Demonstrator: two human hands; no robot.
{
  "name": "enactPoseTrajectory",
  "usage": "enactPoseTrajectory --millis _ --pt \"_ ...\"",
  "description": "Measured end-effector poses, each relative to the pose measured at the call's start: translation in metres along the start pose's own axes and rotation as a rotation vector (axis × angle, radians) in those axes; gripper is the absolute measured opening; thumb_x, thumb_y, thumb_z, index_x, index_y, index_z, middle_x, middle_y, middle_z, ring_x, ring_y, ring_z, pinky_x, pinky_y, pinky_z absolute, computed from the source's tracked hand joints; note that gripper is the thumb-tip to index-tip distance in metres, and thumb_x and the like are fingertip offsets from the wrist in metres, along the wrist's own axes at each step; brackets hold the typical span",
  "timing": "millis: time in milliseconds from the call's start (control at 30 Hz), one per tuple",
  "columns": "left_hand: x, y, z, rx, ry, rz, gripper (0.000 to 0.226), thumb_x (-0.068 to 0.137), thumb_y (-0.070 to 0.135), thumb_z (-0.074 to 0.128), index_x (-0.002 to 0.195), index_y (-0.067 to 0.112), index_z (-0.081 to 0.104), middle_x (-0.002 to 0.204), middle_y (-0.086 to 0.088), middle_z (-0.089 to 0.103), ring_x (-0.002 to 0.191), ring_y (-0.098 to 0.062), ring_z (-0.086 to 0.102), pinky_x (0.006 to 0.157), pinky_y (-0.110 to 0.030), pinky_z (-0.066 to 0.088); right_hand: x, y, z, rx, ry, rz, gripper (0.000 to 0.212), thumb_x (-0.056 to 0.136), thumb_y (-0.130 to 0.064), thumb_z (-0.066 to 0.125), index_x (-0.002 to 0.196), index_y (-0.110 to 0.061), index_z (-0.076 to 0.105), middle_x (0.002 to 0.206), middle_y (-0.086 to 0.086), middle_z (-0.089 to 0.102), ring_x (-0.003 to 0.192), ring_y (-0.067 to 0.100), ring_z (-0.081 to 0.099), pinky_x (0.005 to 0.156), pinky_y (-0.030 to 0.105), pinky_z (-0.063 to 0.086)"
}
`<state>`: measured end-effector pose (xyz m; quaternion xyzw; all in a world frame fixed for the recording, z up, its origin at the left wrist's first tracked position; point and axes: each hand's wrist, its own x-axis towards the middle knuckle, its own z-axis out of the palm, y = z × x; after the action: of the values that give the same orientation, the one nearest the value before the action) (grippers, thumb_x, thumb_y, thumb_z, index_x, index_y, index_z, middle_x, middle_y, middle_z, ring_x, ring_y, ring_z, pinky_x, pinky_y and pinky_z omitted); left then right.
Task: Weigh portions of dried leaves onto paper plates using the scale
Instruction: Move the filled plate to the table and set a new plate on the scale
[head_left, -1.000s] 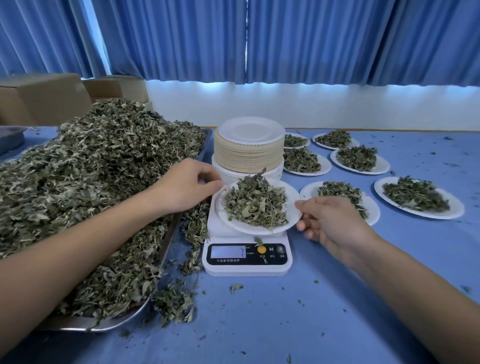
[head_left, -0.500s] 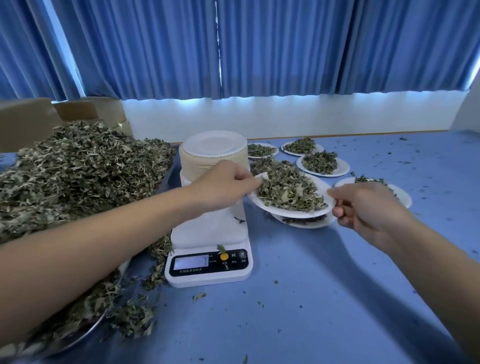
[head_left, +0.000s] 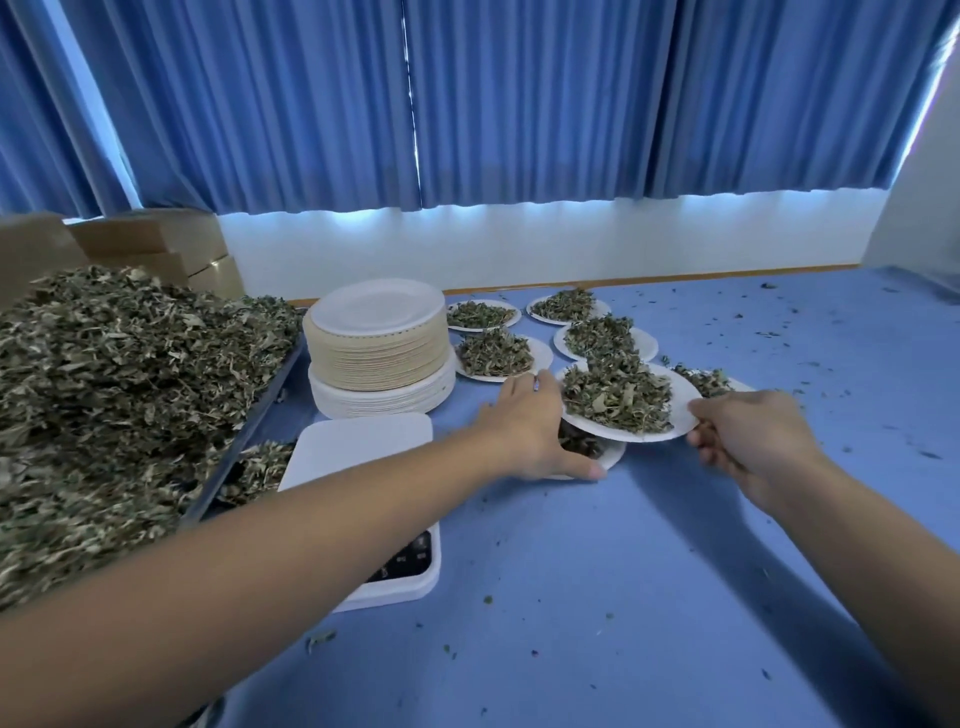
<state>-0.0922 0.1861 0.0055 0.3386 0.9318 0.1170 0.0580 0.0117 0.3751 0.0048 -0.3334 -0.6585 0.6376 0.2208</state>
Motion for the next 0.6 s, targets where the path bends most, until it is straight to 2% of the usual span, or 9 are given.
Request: enactPoseTrajectory --millis 67,133,233,300,367,467,533,600 --pt "0.004 -0.003 0.007 -0.004 -0.017 0.004 0.134 0.064 0.078 0.074 0.159 0.011 0.008 0.165 -0.005 0.011 0.153 -0.024 0.009 0.117 -0.055 0.028 0.004 -0.003 0.006 0.013 0.004 -0.011 0.008 0.098 0.001 0.059 0.095 0.007 0.064 0.057 0.013 0.056 0.032 0.012 0.049 0.032 0.021 0.039" --pt "0.006 -0.005 0.013 -0.024 0.017 0.012 0.134 0.064 0.079 0.073 0.159 0.012 0.005 0.166 -0.003 0.008 0.153 -0.022 0.005 0.116 -0.057 0.026 0.008 -0.004 0.012 0.014 0.015 -0.022 0.008 0.097 0.001 0.059 0.097 0.008 0.063 0.058 0.015 0.058 0.030 0.011 0.050 0.032 0.020 0.040" --pt "0.011 -0.008 0.018 -0.058 0.081 0.023 0.126 0.066 0.075 0.075 0.156 0.013 0.011 0.158 -0.004 0.018 0.150 -0.022 0.012 0.112 -0.053 0.029 0.015 -0.004 0.022 -0.002 0.025 -0.022 0.009 0.097 -0.001 0.060 0.097 0.007 0.064 0.048 0.013 0.059 0.033 0.015 0.050 0.035 0.023 0.043" --pt "0.016 -0.009 0.018 -0.070 0.088 0.020 0.128 0.067 0.075 0.074 0.158 0.013 0.008 0.159 -0.005 0.018 0.150 -0.022 0.010 0.113 -0.049 0.029 0.021 -0.007 0.030 0.004 0.022 -0.012 0.008 0.097 -0.002 0.060 0.095 0.005 0.064 0.042 0.009 0.059 0.040 0.019 0.053 0.039 0.026 0.047" --pt "0.023 -0.009 0.016 -0.088 0.113 0.004 0.131 0.066 0.077 0.073 0.158 0.014 0.005 0.160 -0.006 0.018 0.151 -0.022 0.010 0.113 -0.050 0.030 0.027 -0.012 0.037 0.027 0.025 0.003 0.007 0.097 -0.002 0.060 0.096 0.005 0.064 0.045 0.010 0.059 0.042 0.019 0.057 0.037 0.024 0.048" --pt "0.034 -0.012 0.005 -0.169 0.151 -0.016 0.132 0.063 0.080 0.073 0.158 0.017 0.007 0.159 -0.007 0.024 0.150 -0.027 0.016 0.115 -0.052 0.033 0.038 -0.020 0.048 0.056 0.025 0.006 0.007 0.097 -0.001 0.060 0.099 0.005 0.063 0.054 0.014 0.059 0.033 0.014 0.054 0.038 0.023 0.048" --pt "0.044 -0.017 -0.008 -0.207 0.178 -0.009 0.135 0.061 0.080 0.074 0.159 0.017 0.007 0.159 -0.010 0.028 0.149 -0.030 0.023 0.114 -0.051 0.035 0.047 -0.026 0.055 0.061 0.023 0.001 0.010 0.097 -0.001 0.060 0.102 0.007 0.063 0.047 0.013 0.059 0.035 0.017 0.052 0.048 0.027 0.050" --pt "0.056 -0.023 -0.024 -0.237 0.197 0.004 0.138 0.061 0.078 0.077 0.160 0.016 0.002 0.159 -0.012 0.030 0.147 -0.032 0.028 0.114 -0.050 0.037 0.057 -0.035 0.064 0.055 0.026 -0.018 0.012 0.097 0.000 0.059 0.106 0.008 0.063 0.045 0.012 0.059 0.034 0.016 0.052 0.046 0.026 0.050"
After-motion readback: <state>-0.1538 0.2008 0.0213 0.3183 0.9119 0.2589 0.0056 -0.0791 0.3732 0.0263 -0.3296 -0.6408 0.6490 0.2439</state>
